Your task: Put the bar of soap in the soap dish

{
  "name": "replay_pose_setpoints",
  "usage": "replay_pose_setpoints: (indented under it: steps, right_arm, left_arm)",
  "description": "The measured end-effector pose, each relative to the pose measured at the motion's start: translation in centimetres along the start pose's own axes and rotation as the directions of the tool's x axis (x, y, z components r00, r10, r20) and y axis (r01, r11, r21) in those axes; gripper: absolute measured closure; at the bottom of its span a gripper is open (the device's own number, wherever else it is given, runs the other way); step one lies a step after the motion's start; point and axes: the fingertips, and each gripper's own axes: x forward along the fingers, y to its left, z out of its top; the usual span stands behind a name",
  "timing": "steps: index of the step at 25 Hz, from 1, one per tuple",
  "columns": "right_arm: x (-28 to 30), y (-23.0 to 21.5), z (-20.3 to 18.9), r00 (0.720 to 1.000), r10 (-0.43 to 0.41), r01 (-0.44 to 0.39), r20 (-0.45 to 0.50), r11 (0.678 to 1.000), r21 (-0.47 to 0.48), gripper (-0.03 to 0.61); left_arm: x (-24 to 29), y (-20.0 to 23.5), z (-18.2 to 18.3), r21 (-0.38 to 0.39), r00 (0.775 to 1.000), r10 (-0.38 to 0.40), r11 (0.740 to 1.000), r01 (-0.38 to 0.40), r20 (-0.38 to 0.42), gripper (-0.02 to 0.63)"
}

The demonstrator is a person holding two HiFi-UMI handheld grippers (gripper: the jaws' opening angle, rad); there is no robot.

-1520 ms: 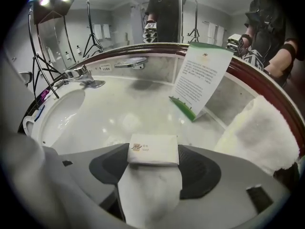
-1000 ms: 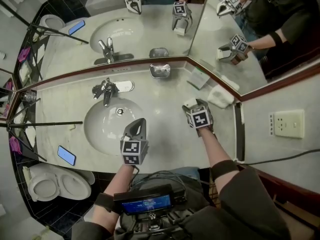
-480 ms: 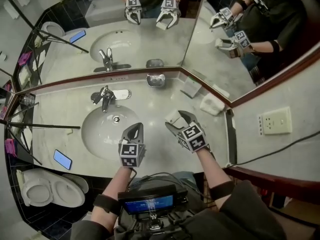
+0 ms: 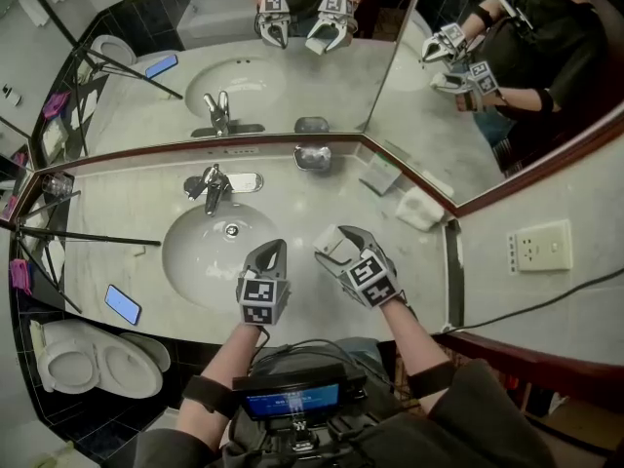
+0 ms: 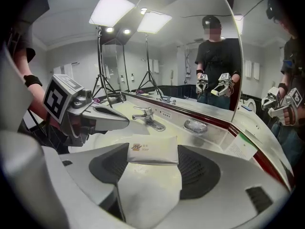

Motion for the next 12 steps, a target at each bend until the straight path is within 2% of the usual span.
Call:
replay_pose_setpoints:
  steps: [7,12]
  right_arm:
    - [4.5,-5.2,3.2,0.999,-0.029,0.027,-0.038,0.999,-0.040,0.244]
    - [8.6,-10.2,6.1,0.995,-0.066,0.063,-0.068,0.997,-0.039,0.242]
  left_arm:
    - [3.8,2.2,2.0,0.019,1.000,0.024,1.000,-0.023,-0.011,0.611]
    - [7.7,4.4,3.8,0.000,0.999,0.036,0.999,-0.036,-0.026,0.611]
